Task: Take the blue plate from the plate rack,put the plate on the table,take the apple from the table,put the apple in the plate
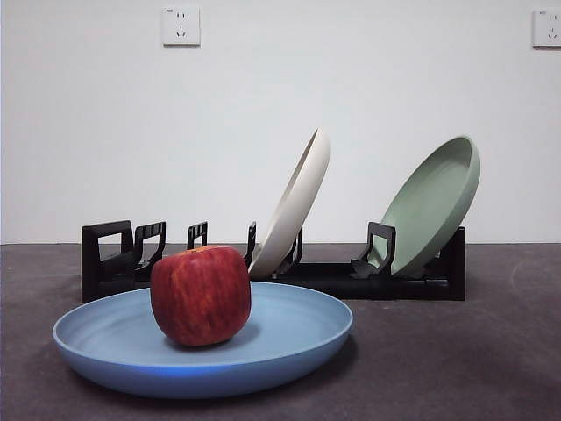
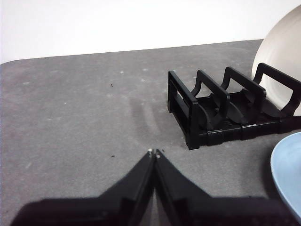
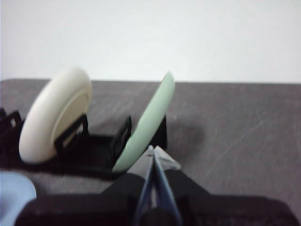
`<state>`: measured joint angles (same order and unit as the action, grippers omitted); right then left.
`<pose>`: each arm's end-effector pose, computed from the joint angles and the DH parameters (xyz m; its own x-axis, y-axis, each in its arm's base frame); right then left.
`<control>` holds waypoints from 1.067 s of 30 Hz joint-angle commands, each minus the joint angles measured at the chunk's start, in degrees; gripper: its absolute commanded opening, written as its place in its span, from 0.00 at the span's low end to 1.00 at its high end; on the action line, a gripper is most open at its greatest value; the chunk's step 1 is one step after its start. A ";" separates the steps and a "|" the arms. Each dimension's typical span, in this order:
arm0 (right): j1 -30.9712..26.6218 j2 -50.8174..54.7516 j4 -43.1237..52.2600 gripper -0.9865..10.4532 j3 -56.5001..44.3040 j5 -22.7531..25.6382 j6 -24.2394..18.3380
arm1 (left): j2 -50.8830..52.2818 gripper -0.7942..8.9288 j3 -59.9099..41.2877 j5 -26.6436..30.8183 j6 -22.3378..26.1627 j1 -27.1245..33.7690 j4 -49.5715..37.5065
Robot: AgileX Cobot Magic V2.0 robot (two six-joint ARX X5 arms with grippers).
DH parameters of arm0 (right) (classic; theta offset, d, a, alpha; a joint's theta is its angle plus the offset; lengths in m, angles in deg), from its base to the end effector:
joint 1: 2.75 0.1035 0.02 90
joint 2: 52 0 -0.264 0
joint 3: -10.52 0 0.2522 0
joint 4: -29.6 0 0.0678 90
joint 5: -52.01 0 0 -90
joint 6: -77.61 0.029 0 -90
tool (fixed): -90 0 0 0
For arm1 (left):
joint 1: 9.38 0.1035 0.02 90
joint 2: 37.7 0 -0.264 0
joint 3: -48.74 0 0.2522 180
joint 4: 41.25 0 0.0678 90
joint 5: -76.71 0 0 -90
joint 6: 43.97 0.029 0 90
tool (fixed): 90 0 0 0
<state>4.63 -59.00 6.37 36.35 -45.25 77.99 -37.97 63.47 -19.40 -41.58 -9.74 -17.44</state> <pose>0.0917 0.0156 0.2097 0.9646 0.2524 -0.0761 -0.2519 0.9676 0.0163 0.0955 -0.0037 0.1520 0.9804 -0.1126 -0.1615 0.1179 0.9927 0.0239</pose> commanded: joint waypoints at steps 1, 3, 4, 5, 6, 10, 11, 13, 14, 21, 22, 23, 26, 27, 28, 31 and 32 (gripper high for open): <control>-0.20 2.36 1.07 0.09 -3.91 -0.26 -0.28 | 0.15 0.08 -0.79 0.02 0.24 0.20 -0.31; -0.20 3.39 1.11 0.09 -5.53 -0.26 -0.26 | 0.15 0.08 -0.79 0.02 0.24 0.20 -0.31; -0.20 3.98 1.14 0.09 -6.40 -0.26 -0.26 | 0.15 0.08 -0.79 0.00 0.24 0.20 -0.31; -0.20 4.44 1.22 0.09 -6.99 -0.28 -0.24 | 0.15 0.08 -0.79 0.00 0.24 0.20 -0.31; -0.20 4.85 1.42 0.09 -7.61 -0.26 -0.24 | 0.15 0.08 -0.79 0.00 0.24 0.20 -0.31; -0.20 6.49 1.55 0.09 -9.51 -0.26 -0.20 | 0.15 0.08 -0.79 0.00 0.24 0.20 -0.31; -0.20 6.91 1.55 0.09 -9.86 -0.26 -0.20 | 0.15 0.08 -0.79 0.00 0.24 0.20 -0.31; -0.20 6.95 1.57 0.09 -10.25 -0.26 -0.20 | 0.15 0.08 -0.79 0.02 0.24 0.20 -0.31; -0.20 6.95 1.57 0.09 -10.40 -0.26 -0.20 | 0.15 0.08 -0.79 0.00 0.24 0.20 -0.31; -0.17 6.95 0.83 0.09 -11.72 -0.24 -0.22 | 0.15 0.08 -0.79 0.00 0.24 0.20 -0.31; -0.17 6.95 0.87 0.09 -11.72 -0.24 -0.22 | 0.15 0.08 -0.79 0.00 0.24 0.20 -0.31; -0.17 6.95 0.87 0.09 -11.72 -0.22 -0.24 | 0.15 0.08 -0.79 0.00 0.24 0.20 -0.28; -0.17 6.95 0.77 0.09 -11.72 0.02 -0.28 | 0.15 0.08 -0.79 0.00 0.24 0.20 -0.28; -0.17 6.95 0.55 0.09 -11.72 0.09 -0.26 | 0.15 0.08 -0.79 0.00 0.24 0.20 -0.28; -0.17 6.95 0.22 0.09 -11.72 0.07 -0.02 | 0.15 0.08 -0.79 0.00 0.24 0.20 -0.28; -0.17 6.95 -0.33 0.09 -11.72 0.07 0.55 | 0.15 0.08 -0.79 0.00 0.24 0.20 -0.28; -0.17 6.95 -0.33 0.09 -11.72 0.11 0.55 | 0.15 0.08 -0.79 0.00 0.24 0.20 -0.28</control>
<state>4.61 -52.25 6.58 25.23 -45.32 78.06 -37.97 63.47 -19.43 -41.58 -9.74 -17.44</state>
